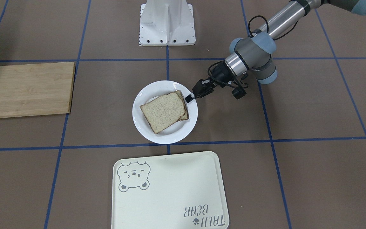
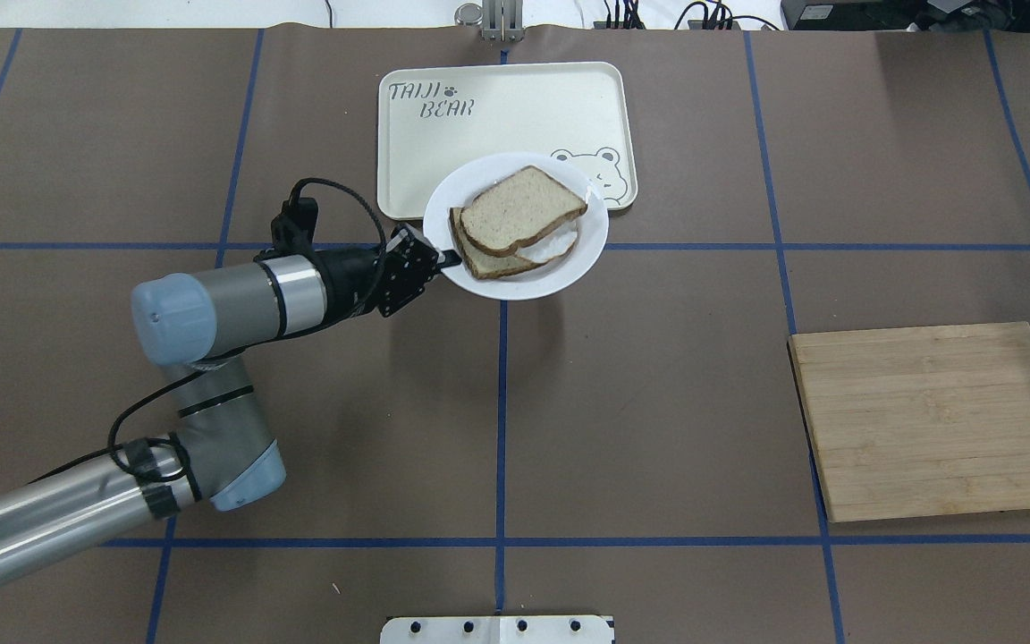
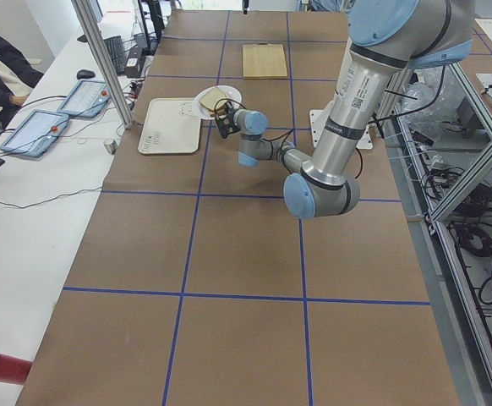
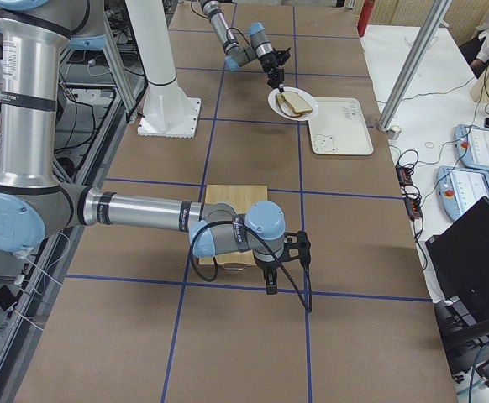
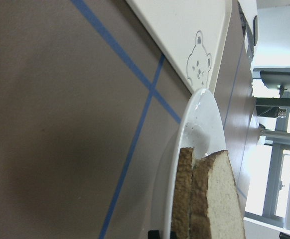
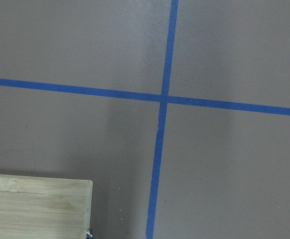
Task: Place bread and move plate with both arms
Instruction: 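Slide the white plate with the left gripper onto the bear tray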
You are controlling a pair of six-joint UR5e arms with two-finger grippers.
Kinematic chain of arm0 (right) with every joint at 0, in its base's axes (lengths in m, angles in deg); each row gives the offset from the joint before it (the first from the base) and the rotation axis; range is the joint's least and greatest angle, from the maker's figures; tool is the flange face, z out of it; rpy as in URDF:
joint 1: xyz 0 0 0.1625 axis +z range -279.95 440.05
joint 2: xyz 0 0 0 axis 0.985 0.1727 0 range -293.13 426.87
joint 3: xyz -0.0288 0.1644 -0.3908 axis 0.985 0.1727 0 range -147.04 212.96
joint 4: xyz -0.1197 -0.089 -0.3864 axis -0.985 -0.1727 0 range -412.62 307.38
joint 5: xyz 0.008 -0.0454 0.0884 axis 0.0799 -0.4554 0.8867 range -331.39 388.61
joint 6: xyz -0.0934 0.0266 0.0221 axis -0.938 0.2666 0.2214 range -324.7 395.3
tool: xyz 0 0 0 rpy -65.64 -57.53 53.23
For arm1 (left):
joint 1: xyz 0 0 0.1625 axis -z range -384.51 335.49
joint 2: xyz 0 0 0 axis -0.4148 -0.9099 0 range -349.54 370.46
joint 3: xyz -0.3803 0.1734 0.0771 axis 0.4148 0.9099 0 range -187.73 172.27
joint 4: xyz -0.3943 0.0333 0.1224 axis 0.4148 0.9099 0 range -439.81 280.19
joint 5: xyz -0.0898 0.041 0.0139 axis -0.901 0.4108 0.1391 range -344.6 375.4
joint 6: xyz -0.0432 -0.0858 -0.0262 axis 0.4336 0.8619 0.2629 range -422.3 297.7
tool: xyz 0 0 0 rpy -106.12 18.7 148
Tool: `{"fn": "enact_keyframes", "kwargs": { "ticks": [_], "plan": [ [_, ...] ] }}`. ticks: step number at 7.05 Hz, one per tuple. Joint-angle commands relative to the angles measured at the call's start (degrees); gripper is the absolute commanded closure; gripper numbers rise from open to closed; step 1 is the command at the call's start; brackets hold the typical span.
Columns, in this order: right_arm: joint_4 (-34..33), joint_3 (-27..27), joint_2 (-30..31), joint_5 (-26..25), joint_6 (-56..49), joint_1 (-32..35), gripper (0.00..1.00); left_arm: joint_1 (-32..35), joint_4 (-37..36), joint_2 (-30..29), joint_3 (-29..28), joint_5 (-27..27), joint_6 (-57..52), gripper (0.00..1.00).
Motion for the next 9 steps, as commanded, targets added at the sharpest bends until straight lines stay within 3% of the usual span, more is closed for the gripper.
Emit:
{"fn": "enact_keyframes", "kwargs": {
  "ticks": [1, 3, 4, 6, 7, 8, 9],
  "plan": [
    [0.0, 0.0, -0.1, 0.1, 0.0, 0.0, 0.0, 3.9, -6.5, -9.9, -10.2, 6.1, 5.1, 1.0],
    [0.0, 0.0, 0.0, 0.1, 0.1, 0.0, 0.0, 7.0, -8.9, -14.1, -20.7, 6.9, 4.8, 1.0],
    [0.0, 0.0, 0.0, 0.1, 0.1, 0.0, 0.0, 6.7, -13.8, -18.6, -24.4, 10.7, 4.5, 1.0],
    [0.0, 0.0, 0.0, 0.1, 0.0, 0.0, 0.0, 3.8, -14.4, -20.2, -26.0, 10.6, 1.1, 1.0],
    [0.0, 0.0, 0.0, 0.0, 0.1, 0.0, 0.0, 2.5, -14.4, -20.0, -25.9, 10.9, -4.0, 0.8],
    [0.1, 0.0, 0.0, 0.1, 0.0, 0.0, 0.0, 2.4, -14.4, -19.9, -25.2, 10.8, -4.4, 0.35],
    [0.0, -0.1, -0.1, 0.1, 0.1, 0.0, 0.0, 2.4, -14.6, -19.1, -22.9, 10.8, -5.5, 0.03]
  ]
}}
